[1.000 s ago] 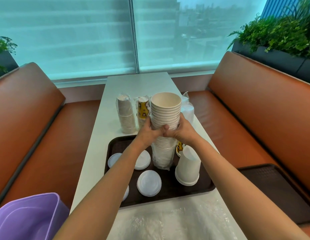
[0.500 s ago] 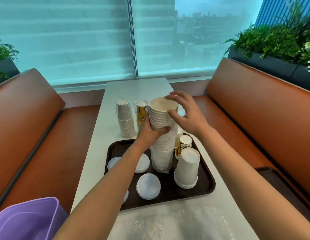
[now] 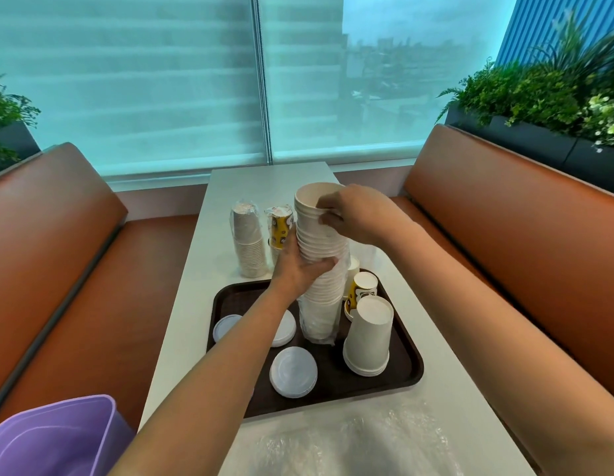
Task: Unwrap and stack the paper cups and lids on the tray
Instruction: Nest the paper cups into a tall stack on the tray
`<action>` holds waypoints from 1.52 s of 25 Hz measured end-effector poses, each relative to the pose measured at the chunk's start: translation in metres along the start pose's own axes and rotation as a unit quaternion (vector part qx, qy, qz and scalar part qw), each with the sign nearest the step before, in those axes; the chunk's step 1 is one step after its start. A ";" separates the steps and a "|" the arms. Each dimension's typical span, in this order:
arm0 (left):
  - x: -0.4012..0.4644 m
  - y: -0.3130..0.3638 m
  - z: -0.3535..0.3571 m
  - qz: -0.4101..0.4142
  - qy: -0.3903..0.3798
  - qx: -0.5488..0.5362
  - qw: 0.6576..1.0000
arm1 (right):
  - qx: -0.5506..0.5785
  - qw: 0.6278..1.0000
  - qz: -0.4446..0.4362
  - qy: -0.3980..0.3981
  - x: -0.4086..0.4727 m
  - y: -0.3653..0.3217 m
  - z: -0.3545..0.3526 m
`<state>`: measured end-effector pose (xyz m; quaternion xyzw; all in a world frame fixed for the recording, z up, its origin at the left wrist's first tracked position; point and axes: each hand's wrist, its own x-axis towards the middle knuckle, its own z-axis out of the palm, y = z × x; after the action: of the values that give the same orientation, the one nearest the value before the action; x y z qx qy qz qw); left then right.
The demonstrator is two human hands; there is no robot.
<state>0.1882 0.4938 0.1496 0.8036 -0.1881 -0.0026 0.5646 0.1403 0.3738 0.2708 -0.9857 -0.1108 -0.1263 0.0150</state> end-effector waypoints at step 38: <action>0.001 -0.005 0.004 0.016 0.023 -0.008 1.000 | 0.521 0.785 0.246 0.227 -0.108 0.030 0.102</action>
<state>0.1893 0.4917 0.1443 0.7956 -0.1882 0.0232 0.5754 0.0703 0.3269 0.1448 -0.7648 0.0931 -0.2616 0.5814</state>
